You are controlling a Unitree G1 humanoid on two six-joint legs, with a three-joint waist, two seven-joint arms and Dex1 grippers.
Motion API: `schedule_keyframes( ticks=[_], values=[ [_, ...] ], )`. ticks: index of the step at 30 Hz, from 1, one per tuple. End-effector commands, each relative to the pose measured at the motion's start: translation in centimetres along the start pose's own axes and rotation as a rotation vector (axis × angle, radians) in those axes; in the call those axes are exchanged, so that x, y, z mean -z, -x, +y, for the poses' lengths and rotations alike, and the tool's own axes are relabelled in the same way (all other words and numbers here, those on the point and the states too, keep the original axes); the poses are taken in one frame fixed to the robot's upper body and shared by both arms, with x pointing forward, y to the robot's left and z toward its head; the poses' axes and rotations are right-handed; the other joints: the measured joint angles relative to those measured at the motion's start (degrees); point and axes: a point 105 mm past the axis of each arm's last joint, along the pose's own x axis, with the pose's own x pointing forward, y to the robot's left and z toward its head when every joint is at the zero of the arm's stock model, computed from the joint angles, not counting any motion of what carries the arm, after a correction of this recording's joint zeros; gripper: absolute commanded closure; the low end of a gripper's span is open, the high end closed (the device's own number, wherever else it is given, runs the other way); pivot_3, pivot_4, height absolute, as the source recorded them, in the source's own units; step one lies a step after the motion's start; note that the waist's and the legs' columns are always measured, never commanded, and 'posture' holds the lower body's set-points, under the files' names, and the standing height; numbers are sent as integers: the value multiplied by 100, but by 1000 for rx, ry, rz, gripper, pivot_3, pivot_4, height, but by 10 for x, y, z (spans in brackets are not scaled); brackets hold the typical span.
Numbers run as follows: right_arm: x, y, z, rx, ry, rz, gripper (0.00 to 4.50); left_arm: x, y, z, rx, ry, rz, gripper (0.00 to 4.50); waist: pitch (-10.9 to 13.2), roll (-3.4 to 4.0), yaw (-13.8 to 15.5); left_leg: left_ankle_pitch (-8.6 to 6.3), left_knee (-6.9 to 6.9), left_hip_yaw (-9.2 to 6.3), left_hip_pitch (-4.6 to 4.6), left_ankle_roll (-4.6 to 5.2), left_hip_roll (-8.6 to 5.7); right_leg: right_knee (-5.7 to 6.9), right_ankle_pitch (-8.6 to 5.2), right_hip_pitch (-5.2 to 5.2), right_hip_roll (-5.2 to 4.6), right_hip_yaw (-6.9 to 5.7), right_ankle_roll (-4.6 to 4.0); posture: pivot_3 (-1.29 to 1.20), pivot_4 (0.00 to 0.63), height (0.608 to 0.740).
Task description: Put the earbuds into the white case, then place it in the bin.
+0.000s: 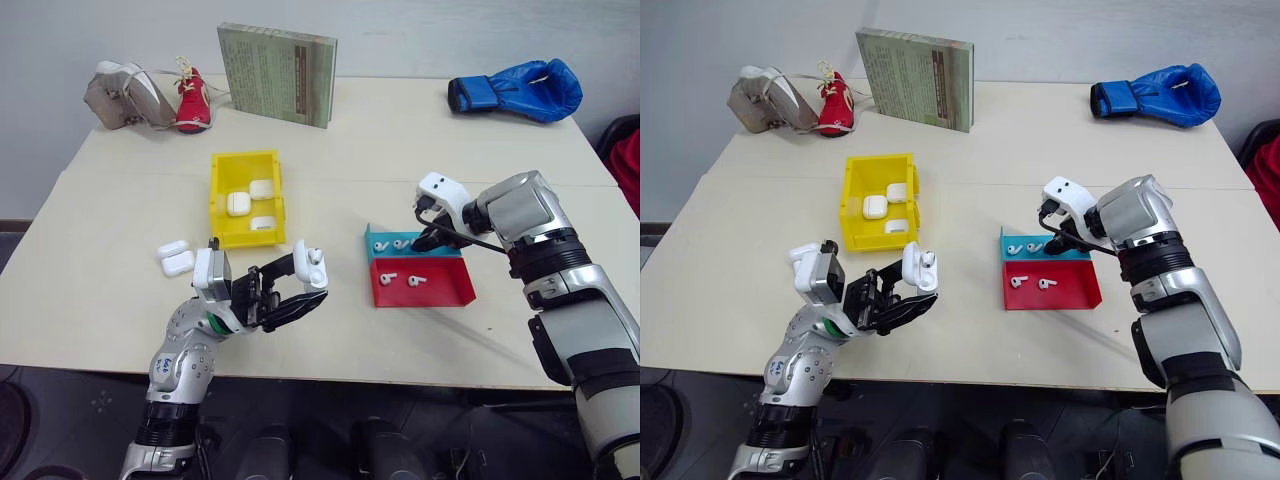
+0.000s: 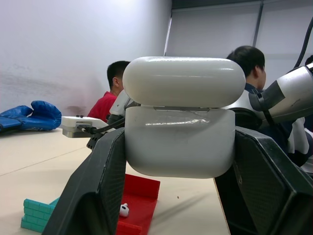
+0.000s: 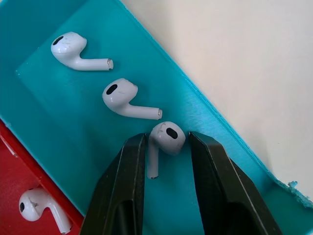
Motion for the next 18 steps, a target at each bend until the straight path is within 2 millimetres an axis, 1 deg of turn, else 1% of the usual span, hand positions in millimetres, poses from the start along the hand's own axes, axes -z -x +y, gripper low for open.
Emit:
schedule_keyframes(
  ticks=[1,3,5,10,12,17,18],
  values=[
    [6,-2,0,2,5,9,3122,-5,-3,-1,20,-23,-12,1707,0,0,0,0,1,0,0,0,0,0,0,0,0,0,0,0,150,740],
    [6,-2,1,1,6,9,3501,-5,-4,-1,20,-23,-12,1707,0,0,0,0,1,0,0,0,0,1,0,0,0,0,0,0,150,740],
    [7,-2,1,2,8,8,3997,-5,-3,-1,20,-23,-11,1707,0,0,0,0,1,0,0,0,0,1,0,0,0,0,0,0,150,740],
    [4,0,0,4,10,-18,4047,-5,-3,-1,21,-23,-10,1707,0,0,0,0,1,0,1,0,0,1,0,0,0,0,0,0,150,740],
    [0,7,0,-2,31,-57,4047,-5,-3,-1,23,-24,-9,1707,0,0,1,0,1,0,1,0,0,1,0,0,0,0,0,0,150,740],
    [-16,36,2,-46,87,-231,4047,-6,-4,-1,25,-29,-18,1707,1,0,13,0,-1,0,-2,0,-1,-2,0,0,0,0,0,0,150,740],
    [-20,47,5,-71,132,-301,4047,-6,-4,-1,25,-29,-21,1707,1,0,14,0,-1,0,-3,1,-1,-2,0,-1,0,0,0,0,150,740]
  ],
)
